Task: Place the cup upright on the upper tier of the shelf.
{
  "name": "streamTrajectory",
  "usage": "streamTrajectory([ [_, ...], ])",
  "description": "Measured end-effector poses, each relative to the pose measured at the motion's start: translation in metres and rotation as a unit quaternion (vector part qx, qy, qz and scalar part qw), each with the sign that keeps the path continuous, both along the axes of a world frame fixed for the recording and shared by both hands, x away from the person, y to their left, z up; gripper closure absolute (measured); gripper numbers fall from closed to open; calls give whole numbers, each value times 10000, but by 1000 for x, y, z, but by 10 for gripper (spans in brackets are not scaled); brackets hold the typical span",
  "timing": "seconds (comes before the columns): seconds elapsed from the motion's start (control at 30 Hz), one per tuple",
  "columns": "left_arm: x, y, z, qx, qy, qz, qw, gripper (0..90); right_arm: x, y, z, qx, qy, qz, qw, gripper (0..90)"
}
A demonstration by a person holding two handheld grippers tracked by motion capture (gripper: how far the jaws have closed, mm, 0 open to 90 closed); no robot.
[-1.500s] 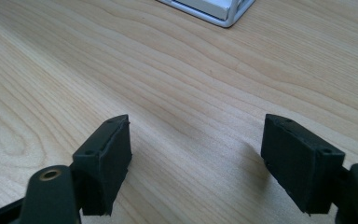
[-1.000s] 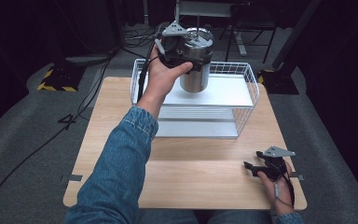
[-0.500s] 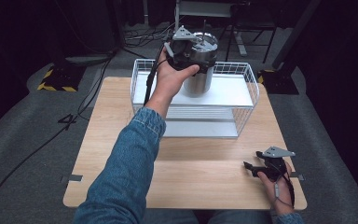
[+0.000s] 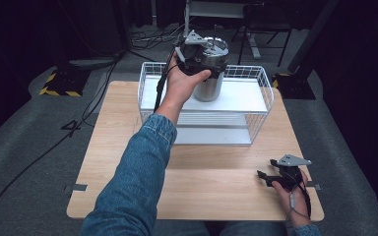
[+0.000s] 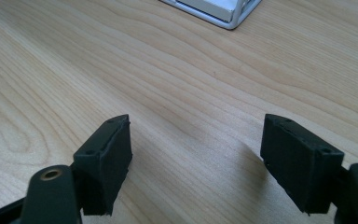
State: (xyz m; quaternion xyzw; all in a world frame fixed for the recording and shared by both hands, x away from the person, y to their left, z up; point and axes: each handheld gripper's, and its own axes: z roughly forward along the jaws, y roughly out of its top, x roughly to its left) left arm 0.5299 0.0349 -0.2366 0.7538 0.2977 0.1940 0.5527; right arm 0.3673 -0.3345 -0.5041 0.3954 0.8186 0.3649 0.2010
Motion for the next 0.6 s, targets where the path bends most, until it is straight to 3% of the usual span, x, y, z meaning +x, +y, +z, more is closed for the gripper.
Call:
streamTrajectory([
  [0.33,3,1,-7,55,64,88,9999,33,-1,1,0,-8,-25,5,10000,252],
  [0.47,3,3,-10,-54,30,146,9999,33,-1,1,0,-14,-28,10,10000,253],
  [0.6,3,4,-13,17,-115,183,9998,31,-1,1,0,-24,-45,14,10000,253],
])
